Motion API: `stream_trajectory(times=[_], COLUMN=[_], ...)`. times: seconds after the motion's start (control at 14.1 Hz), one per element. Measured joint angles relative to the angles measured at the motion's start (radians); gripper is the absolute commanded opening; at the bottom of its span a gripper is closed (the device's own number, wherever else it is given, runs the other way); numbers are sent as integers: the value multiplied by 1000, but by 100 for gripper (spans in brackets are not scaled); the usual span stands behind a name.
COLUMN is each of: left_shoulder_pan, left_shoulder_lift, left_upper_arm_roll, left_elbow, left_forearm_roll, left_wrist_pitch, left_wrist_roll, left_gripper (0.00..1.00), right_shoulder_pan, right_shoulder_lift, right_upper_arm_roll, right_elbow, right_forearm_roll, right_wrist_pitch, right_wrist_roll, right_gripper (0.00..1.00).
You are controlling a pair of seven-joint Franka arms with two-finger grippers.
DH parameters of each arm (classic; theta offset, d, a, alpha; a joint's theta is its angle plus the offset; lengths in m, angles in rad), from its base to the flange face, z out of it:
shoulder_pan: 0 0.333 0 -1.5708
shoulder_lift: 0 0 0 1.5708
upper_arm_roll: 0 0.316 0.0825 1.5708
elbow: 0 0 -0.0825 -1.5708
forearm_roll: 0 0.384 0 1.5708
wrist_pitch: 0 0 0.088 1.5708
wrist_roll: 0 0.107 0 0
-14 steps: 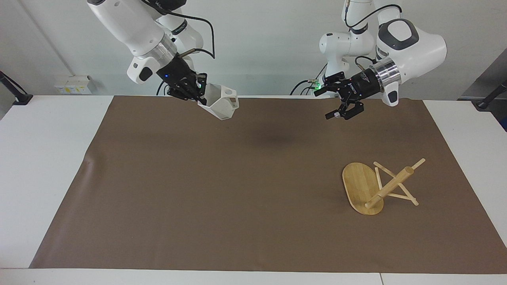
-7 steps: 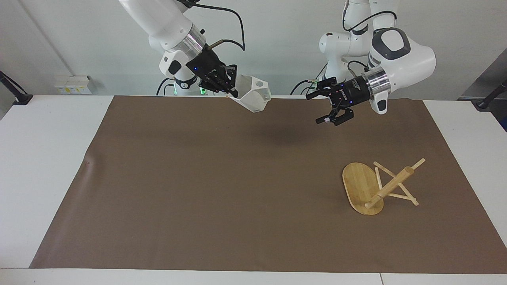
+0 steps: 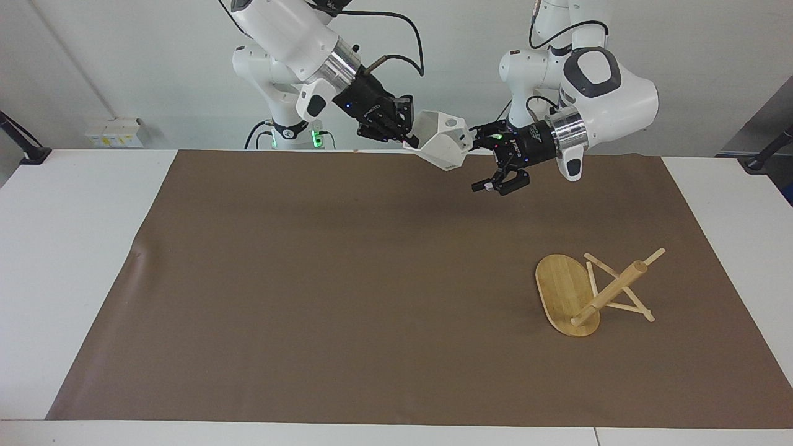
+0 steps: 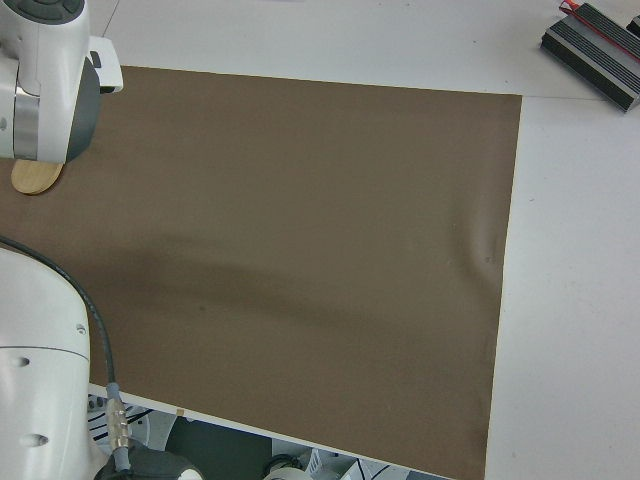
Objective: Hang cup on rack
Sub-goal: 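Carry the cup toward the left gripper with the right gripper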
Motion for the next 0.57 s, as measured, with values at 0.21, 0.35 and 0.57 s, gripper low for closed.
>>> stream_trajectory(times=[0.21,0.35,0.57], left_shoulder_pan=[1,3,18], left_shoulder_lift=[0,0,0], left_upper_arm_roll=[7,18,23], left_elbow=[1,3,7], left_forearm_roll=[-5,-5,5], left_wrist_pitch=[-21,-52,-102], left_wrist_roll=[0,2,11], left_gripper=[100,100,100], right_shoulder_pan=[0,0,1], right_shoulder_lift=[-7,-14,-24], right_upper_arm_roll=[30,41,52], right_elbow=[-16,-20,-27], right_forearm_roll=[0,1,4], right_wrist_pitch=[49,61,70], right_wrist_roll=[42,59,75], right_gripper=[0,0,0])
